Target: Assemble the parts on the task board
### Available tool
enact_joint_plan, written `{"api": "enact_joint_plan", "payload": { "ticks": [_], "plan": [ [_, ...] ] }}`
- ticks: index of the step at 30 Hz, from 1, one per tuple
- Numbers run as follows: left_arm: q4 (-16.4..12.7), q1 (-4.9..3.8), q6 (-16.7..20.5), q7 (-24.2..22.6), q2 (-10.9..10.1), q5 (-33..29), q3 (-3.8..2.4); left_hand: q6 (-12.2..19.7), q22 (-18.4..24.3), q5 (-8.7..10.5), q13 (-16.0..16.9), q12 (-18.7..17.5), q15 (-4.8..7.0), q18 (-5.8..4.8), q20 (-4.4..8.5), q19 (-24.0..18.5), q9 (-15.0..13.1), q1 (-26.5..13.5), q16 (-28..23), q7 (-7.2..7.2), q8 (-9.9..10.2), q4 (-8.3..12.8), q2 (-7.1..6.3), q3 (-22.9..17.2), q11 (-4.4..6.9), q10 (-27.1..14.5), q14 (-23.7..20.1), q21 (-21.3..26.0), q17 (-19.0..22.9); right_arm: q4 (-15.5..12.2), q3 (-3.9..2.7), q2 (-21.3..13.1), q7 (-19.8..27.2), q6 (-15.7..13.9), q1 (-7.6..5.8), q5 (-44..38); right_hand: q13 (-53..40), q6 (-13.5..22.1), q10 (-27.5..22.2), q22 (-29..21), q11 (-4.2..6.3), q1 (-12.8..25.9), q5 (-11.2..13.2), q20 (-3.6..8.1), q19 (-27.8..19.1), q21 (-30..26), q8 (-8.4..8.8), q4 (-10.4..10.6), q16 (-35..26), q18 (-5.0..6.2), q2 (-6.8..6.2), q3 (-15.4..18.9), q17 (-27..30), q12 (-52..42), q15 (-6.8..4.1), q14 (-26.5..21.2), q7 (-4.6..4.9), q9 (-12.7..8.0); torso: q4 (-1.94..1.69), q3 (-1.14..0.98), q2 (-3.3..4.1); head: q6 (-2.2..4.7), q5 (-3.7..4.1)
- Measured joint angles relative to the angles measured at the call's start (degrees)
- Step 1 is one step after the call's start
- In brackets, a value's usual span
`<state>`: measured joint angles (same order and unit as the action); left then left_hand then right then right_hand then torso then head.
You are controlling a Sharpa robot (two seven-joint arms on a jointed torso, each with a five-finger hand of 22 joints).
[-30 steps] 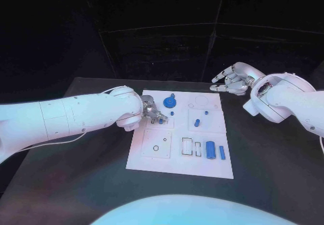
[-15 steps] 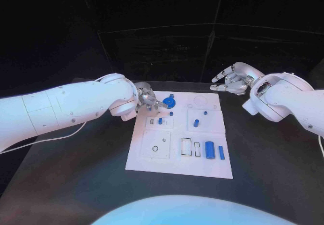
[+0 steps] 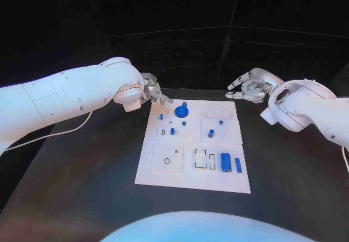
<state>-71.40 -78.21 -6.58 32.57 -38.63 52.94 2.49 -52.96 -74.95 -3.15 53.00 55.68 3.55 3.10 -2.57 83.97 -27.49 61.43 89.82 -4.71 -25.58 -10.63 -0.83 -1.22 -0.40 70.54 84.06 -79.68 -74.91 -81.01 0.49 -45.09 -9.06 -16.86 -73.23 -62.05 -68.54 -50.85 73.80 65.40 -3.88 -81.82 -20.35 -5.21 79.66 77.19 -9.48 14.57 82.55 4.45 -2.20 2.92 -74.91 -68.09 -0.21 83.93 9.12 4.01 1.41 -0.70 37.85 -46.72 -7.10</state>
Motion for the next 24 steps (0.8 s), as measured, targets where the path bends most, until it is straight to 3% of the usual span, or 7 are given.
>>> {"api": "enact_joint_plan", "payload": {
  "ticks": [5, 10, 24],
  "plan": [
    [4.60, -0.15, -2.35, 0.29, 2.46, 1.16, 0.16, -1.14, 0.00, 0.00, 0.56, 0.90, 0.00, 0.00, 0.00, 0.00, 0.30, -0.54, 0.00, 0.34, 0.00, -1.63, 0.54, 1.94, 0.24, 0.65, 0.00, 0.00, 0.00, 0.00, 0.00, 0.05, 0.02, 0.00, 0.00, 0.03, 0.00, 0.00, 0.00, 0.00, 0.00, 0.04, 0.00, 0.00, 0.00, 0.00, 0.00, 0.00, 0.00, 0.00, 0.04, 0.00, -0.04, 0.00, 0.00, 0.00, 0.00, 0.00, 0.00, 0.03, 0.00, 0.07, 0.00],
    [8.64, -0.18, -4.33, 0.58, 4.82, 2.40, 1.06, -1.93, 0.01, 0.00, 1.01, 1.33, 0.00, 0.00, 0.00, 0.00, 0.30, -0.88, 0.00, 0.70, -0.40, -2.63, 0.88, 3.26, 0.62, 1.03, 0.00, -0.31, 0.00, -0.02, 0.00, 0.14, 0.03, 0.01, 0.00, 0.04, 0.00, 0.00, 0.00, -0.01, 0.00, 0.04, 0.00, 0.00, 0.00, 0.00, 0.00, 0.00, 0.00, 0.00, 0.04, 0.00, -0.03, 0.00, 0.00, 0.00, 0.00, 0.00, 0.00, 0.06, 0.02, 0.14, -0.15],
    [14.67, 0.60, -7.95, 0.72, 8.59, 5.06, 2.54, -2.56, 0.02, 0.00, 1.37, 1.80, 0.00, 0.00, 0.00, 0.00, -0.17, -0.49, 0.00, 0.92, -1.05, -2.47, 1.27, 4.07, 0.82, 1.23, -0.01, -0.52, 0.00, 0.08, 0.00, 0.49, 0.10, 0.01, 0.00, 0.06, 0.01, 0.00, 0.00, -0.05, 0.00, 0.03, -0.29, 0.00, 0.00, 0.00, 0.00, 0.00, 0.00, 0.00, 0.03, 0.00, -0.02, 0.00, 0.00, 0.00, 0.00, 0.01, -0.02, 0.09, 0.05, 0.16, -0.60]
  ]
}}
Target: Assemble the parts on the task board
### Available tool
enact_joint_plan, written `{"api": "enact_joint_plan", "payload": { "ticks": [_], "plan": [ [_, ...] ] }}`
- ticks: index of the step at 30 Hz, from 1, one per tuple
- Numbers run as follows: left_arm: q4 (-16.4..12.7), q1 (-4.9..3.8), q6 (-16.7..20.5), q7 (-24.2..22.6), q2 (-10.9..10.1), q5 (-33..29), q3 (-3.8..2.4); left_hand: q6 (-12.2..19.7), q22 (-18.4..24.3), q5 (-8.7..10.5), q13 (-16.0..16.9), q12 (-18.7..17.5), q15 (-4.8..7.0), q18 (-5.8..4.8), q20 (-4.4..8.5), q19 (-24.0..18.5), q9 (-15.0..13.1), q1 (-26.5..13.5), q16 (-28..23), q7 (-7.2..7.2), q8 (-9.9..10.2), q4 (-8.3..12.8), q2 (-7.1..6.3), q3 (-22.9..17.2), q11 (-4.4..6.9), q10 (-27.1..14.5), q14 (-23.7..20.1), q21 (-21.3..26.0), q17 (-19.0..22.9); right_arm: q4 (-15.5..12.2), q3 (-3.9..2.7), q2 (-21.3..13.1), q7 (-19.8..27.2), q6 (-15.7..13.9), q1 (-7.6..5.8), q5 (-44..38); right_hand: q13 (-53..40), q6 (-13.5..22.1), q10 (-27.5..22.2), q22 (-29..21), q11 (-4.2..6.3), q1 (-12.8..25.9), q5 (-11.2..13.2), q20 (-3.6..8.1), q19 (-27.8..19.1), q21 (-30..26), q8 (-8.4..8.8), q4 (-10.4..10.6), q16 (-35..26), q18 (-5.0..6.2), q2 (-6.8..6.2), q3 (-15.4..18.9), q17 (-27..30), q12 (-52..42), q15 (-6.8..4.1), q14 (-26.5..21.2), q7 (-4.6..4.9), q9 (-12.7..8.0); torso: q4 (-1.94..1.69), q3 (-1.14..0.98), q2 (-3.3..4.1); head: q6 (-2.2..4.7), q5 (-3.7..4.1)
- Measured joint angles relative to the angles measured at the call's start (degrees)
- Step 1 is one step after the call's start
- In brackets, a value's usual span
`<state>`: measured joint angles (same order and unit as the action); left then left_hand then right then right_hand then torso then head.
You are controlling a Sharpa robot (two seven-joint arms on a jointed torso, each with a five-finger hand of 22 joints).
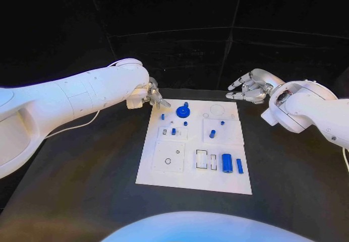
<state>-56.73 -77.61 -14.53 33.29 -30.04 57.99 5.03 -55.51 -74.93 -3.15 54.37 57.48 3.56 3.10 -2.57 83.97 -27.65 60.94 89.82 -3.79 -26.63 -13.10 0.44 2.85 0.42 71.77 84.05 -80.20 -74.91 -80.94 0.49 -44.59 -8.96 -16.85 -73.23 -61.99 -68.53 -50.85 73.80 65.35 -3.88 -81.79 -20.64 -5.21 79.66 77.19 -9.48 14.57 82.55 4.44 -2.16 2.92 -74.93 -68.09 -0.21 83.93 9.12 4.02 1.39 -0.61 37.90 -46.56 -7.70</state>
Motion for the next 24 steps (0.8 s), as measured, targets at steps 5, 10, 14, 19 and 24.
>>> {"api": "enact_joint_plan", "payload": {
  "ticks": [5, 10, 14, 19, 24],
  "plan": [
    [0.83, 0.44, -1.27, -0.04, 0.59, 0.61, 0.33, 0.00, 0.01, 0.00, 0.00, 0.00, 0.00, 0.00, 0.00, 0.00, -0.10, 0.41, 0.00, 0.00, 0.00, 0.16, 0.40, 0.16, 0.00, 0.00, 0.00, 0.00, 0.00, 0.05, 0.00, 0.09, 0.04, 0.01, 0.00, 0.01, 0.00, 0.00, 0.00, 0.00, 0.00, 0.00, -0.28, 0.00, 0.00, 0.00, 0.00, 0.00, 0.00, 0.00, 0.00, 0.00, 0.00, 0.00, 0.00, 0.00, 0.00, 0.00, -0.02, -0.01, -0.01, -0.10, -0.01],
    [1.20, 0.82, -2.27, -0.12, 0.97, 0.87, 0.46, 0.01, 0.01, 0.00, -0.01, 0.05, 0.00, 0.00, 0.00, 0.00, -0.16, 0.54, 0.00, 0.00, -0.23, 0.22, 0.54, 0.22, 0.00, 0.00, 0.00, -0.23, 0.00, 0.09, 0.00, 0.16, 0.06, 0.02, 0.00, 0.01, 0.00, 0.00, 0.00, -0.01, 0.00, 0.00, -0.55, 0.00, 0.00, 0.00, -0.24, 0.00, 0.00, 0.00, 0.00, 0.00, 0.00, 0.00, 0.00, 0.00, 0.00, 0.00, -0.08, -0.03, -0.05, -0.14, 0.09],
    [1.43, 1.01, -3.02, -0.16, 1.16, 0.96, 0.52, 0.01, 0.01, 0.00, -0.01, 0.21, 0.00, 0.00, 0.00, 0.00, -0.22, 0.82, 0.00, 0.00, -0.23, 0.38, 0.82, 0.38, 0.00, 0.00, 0.00, -0.23, 0.00, 0.12, 0.00, 0.21, 0.09, 0.03, 0.00, 0.01, 0.00, 0.00, 0.00, -0.05, 0.00, 0.00, -1.21, 0.00, 0.00, 0.00, -0.24, 0.00, 0.00, 0.00, 0.00, 0.00, 0.01, 0.00, 0.00, 0.00, 0.00, 0.00, -0.09, -0.04, -0.07, -0.14, 0.10],
    [1.57, 1.20, -3.81, -0.20, 1.27, 0.98, 0.67, 0.01, 0.01, 0.00, -0.01, 0.21, 0.00, 0.00, 0.00, 0.00, -0.36, 1.61, 0.00, 0.00, -0.23, 0.54, 1.06, 0.54, 0.00, 0.00, 0.00, -0.23, 0.00, 0.14, 0.00, 0.22, 0.10, 0.03, 0.01, 0.01, 0.00, 0.00, 0.00, -0.05, 0.00, 0.00, -1.53, 0.00, 0.00, 0.00, -0.24, 0.00, 0.00, 0.00, 0.00, 0.00, 0.01, 0.00, 0.00, 0.00, 0.00, 0.00, -0.09, -0.04, -0.08, -0.17, 0.10],
    [1.59, 1.27, -4.28, -0.27, 1.33, 0.96, 0.72, 0.01, 0.01, 0.00, -0.01, 0.21, 0.22, 0.00, 0.00, 0.00, -0.45, 2.10, 0.00, 0.00, -0.26, 0.70, 1.54, 0.70, -0.01, -0.01, -0.22, -0.23, 0.00, 0.17, 0.00, 0.23, 0.10, 0.03, 0.01, 0.01, 0.01, 0.00, 0.00, -0.05, 0.00, 0.00, -1.53, 0.00, 0.00, 0.00, -0.24, 0.00, 0.00, 0.00, 0.00, 0.00, 0.01, 0.00, 0.00, 0.00, 0.00, 0.00, -0.09, -0.04, -0.09, -0.20, 0.10]
  ]
}}
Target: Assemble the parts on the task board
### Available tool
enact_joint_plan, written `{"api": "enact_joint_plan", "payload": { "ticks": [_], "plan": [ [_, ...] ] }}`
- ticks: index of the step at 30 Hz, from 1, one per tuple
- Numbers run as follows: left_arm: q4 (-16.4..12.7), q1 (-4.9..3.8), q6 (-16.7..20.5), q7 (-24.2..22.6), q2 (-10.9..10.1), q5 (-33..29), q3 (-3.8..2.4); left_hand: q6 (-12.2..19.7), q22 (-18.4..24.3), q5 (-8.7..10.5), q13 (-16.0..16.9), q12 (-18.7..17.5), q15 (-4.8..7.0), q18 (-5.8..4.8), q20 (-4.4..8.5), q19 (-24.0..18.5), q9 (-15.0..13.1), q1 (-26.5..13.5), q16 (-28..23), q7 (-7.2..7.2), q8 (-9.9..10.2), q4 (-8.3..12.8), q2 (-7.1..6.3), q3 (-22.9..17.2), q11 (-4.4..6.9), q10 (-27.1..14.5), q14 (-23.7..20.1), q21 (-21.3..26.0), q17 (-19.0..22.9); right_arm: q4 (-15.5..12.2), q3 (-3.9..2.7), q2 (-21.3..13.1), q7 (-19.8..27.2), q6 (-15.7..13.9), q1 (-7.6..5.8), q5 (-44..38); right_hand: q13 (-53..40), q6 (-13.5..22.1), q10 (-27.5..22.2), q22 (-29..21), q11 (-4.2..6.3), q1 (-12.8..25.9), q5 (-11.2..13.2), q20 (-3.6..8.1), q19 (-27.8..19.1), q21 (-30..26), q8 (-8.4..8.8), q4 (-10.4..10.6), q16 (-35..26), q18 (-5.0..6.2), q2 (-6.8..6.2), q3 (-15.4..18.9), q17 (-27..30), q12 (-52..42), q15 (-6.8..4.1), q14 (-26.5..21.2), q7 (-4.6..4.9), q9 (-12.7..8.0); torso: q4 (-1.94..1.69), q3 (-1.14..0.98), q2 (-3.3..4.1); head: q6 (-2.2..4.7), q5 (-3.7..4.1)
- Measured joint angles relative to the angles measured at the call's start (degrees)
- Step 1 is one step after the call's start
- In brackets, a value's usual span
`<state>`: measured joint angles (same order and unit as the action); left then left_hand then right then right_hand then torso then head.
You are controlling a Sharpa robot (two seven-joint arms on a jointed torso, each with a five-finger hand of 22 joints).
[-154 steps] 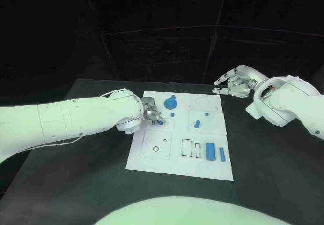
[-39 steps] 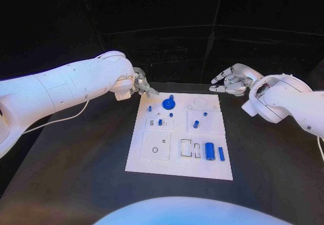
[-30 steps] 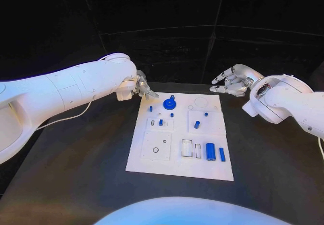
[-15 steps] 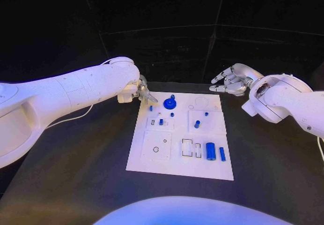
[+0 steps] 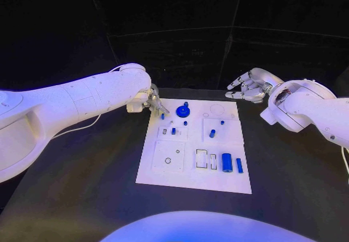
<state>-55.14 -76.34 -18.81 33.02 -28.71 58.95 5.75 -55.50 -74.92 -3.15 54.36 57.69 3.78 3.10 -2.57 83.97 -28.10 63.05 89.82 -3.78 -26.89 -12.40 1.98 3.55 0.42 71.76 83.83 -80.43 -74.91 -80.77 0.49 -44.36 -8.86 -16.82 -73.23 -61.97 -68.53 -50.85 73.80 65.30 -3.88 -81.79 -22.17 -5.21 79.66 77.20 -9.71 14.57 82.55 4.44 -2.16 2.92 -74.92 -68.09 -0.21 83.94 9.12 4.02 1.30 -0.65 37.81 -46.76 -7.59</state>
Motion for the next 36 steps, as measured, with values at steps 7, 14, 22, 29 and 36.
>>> {"api": "enact_joint_plan", "payload": {
  "ticks": [7, 14, 22, 29, 36],
  "plan": [
    [-0.16, 0.04, -0.20, -0.26, 0.15, -0.20, 0.03, 0.00, 0.00, 0.00, 0.00, 0.00, 0.00, 0.00, 0.00, 0.00, -0.12, 0.79, 0.00, 0.00, -0.20, 0.16, 0.32, 0.16, 0.03, 0.03, 0.00, 0.00, 0.00, 0.08, 0.00, 0.13, 0.00, 0.01, 0.00, 0.00, 0.00, 0.00, 0.00, 0.00, 0.00, 0.00, -0.24, 0.00, 0.00, 0.00, 0.00, 0.00, 0.00, 0.00, 0.00, 0.00, 0.01, 0.00, 0.00, 0.00, 0.00, 0.00, 0.00, 0.00, 0.00, -0.01, 0.00],
    [-0.20, 0.05, -0.32, -0.54, 0.28, -0.33, 0.03, 0.00, 0.01, 0.00, -0.01, 0.00, 0.00, 0.00, 0.00, 0.00, -0.29, 1.71, 0.00, 0.00, -0.20, 0.80, 0.76, -0.01, 0.21, 0.21, 0.00, -0.01, 0.00, 0.13, 0.00, 0.23, 0.01, 0.04, 0.00, 0.00, 0.00, 0.00, 0.00, 0.00, 0.00, 0.00, -0.25, 0.00, 0.00, 0.00, 0.00, 0.00, 0.00, 0.00, 0.00, 0.00, 0.01, 0.00, 0.00, 0.00, 0.00, 0.00, 0.00, 0.00, 0.00, -0.09, 0.00],
    [-0.15, 0.06, -0.53, -0.71, 0.38, -0.41, 0.06, 0.01, 0.01, 0.00, -0.19, 0.00, 0.00, 0.00, 0.00, 0.00, -0.55, 4.01, 0.00, 0.00, -0.41, 2.67, 1.86, -0.76, 0.21, 0.21, 0.00, -0.23, 0.00, 0.16, 0.00, 0.27, 0.01, 0.06, 0.00, 0.01, 0.00, 0.00, 0.00, 0.01, 0.00, 0.00, -0.51, 0.00, 0.00, 0.00, 0.00, 0.00, 0.00, 0.00, 0.00, 0.00, 0.01, 0.00, 0.00, 0.00, 0.00, 0.00, 0.00, -0.01, 0.00, -0.17, 0.00],
    [0.03, 0.06, -0.70, -0.72, 0.58, -0.45, 0.09, 0.14, 0.01, 0.00, -0.39, 0.00, 0.20, 0.00, 0.39, -0.02, -0.65, 7.15, 0.00, 0.14, -0.41, 4.90, 3.48, -2.86, 0.20, 0.20, 0.21, -0.23, 0.00, 0.16, 0.00, 0.28, 0.01, 0.08, 0.00, 0.01, 0.00, 0.00, 0.00, 0.01, 0.00, 0.00, -0.51, 0.00, 0.00, 0.00, 0.00, 0.00, 0.00, 0.00, 0.00, 0.00, 0.01, 0.00, 0.00, 0.00, 0.00, 0.00, 0.00, -0.01, 0.00, -0.26, 0.04],
    [0.23, 0.06, -1.00, -0.72, 0.74, -0.49, 0.16, 0.22, 0.01, 0.00, -0.47, 0.00, 0.20, 0.00, 0.39, -0.02, -0.65, 7.40, 0.00, 0.22, -0.41, 5.39, 3.73, -3.34, 0.20, 0.20, 0.21, -0.23, 0.00, 0.16, 0.00, 0.29, 0.01, 0.10, 0.00, 0.01, 0.00, 0.00, 0.00, 0.01, 0.00, 0.00, -0.51, 0.00, 0.00, 0.00, 0.00, 0.00, 0.00, 0.00, 0.00, 0.00, 0.02, 0.00, 0.00, 0.00, 0.00, 0.00, 0.00, -0.02, 0.01, -0.32, 0.14]
  ]
}}
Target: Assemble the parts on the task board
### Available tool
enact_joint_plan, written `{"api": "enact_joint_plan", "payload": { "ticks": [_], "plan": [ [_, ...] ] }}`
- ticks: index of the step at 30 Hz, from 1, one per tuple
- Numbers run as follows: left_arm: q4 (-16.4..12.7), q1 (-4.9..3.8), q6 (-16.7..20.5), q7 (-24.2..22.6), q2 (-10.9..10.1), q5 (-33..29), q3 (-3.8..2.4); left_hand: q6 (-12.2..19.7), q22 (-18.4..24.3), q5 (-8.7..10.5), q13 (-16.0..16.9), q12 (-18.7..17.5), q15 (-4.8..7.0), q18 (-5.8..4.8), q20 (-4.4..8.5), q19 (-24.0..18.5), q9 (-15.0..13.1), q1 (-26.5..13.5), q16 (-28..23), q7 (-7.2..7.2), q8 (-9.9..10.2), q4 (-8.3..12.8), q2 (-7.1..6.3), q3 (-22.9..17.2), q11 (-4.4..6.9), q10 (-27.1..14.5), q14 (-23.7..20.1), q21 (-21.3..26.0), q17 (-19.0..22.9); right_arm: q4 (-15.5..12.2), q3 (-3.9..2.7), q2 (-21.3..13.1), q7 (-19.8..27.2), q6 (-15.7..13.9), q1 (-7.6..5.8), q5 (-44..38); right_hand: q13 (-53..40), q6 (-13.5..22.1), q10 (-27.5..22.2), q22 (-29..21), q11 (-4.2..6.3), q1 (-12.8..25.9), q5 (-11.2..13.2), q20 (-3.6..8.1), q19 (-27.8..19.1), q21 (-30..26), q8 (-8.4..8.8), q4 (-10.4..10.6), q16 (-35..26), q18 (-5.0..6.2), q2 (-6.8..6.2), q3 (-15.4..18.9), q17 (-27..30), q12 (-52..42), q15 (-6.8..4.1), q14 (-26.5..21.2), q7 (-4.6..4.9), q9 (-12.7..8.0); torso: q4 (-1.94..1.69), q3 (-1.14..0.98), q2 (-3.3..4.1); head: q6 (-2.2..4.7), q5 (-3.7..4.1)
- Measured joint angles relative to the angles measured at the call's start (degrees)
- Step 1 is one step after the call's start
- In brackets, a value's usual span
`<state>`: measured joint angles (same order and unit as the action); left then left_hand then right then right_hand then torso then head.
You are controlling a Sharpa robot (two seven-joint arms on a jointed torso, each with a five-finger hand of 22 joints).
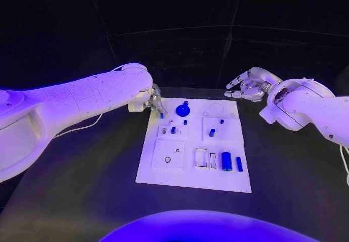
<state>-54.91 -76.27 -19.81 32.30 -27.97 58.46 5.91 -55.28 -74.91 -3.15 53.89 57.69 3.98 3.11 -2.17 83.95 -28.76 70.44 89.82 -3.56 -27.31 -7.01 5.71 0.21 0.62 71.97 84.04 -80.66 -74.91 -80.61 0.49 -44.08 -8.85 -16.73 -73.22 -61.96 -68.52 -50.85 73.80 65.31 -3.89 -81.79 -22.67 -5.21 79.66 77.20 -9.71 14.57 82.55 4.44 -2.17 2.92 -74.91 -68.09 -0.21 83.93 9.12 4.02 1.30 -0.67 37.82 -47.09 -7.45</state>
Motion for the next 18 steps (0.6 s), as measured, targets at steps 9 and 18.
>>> {"api": "enact_joint_plan", "payload": {
  "ticks": [9, 18],
  "plan": [
    [0.32, 0.00, -0.23, 0.00, 0.27, -0.03, 0.16, 0.21, 0.00, 0.00, -0.40, -0.17, 0.00, 0.00, 0.00, 0.00, 0.00, 1.75, 0.00, 0.21, 0.00, 2.18, 1.20, -2.18, 0.00, 0.00, 0.00, 0.00, 0.00, -0.01, 0.00, 0.04, 0.00, 0.02, 0.00, 0.00, 0.00, 0.00, 0.00, 0.00, 0.00, 0.00, -0.30, 0.00, 0.00, 0.00, 0.00, 0.00, 0.00, 0.00, 0.00, 0.00, 0.00, 0.00, 0.00, 0.00, 0.00, 0.00, 0.02, 0.00, 0.02, -0.13, 0.05],
    [0.32, -0.15, -0.38, -0.15, 0.13, -0.15, 0.31, 0.74, 0.01, 0.30, -1.28, -1.37, 0.42, 0.00, 0.15, 0.15, 0.32, 3.28, 0.00, 0.09, 0.90, 5.93, 0.71, -9.81, 0.18, -0.24, 0.00, 0.00, 0.00, -0.03, 0.00, 0.04, 0.00, 0.04, 0.00, 0.00, 0.00, 0.00, 0.00, 0.00, 0.00, 0.00, -0.30, 0.00, 0.00, 0.00, 0.00, 0.00, 0.00, -0.01, 0.00, 0.00, 0.00, 0.00, 0.00, 0.00, 0.00, 0.00, 0.02, 0.00, 0.00, -0.19, 0.10]
  ]
}}
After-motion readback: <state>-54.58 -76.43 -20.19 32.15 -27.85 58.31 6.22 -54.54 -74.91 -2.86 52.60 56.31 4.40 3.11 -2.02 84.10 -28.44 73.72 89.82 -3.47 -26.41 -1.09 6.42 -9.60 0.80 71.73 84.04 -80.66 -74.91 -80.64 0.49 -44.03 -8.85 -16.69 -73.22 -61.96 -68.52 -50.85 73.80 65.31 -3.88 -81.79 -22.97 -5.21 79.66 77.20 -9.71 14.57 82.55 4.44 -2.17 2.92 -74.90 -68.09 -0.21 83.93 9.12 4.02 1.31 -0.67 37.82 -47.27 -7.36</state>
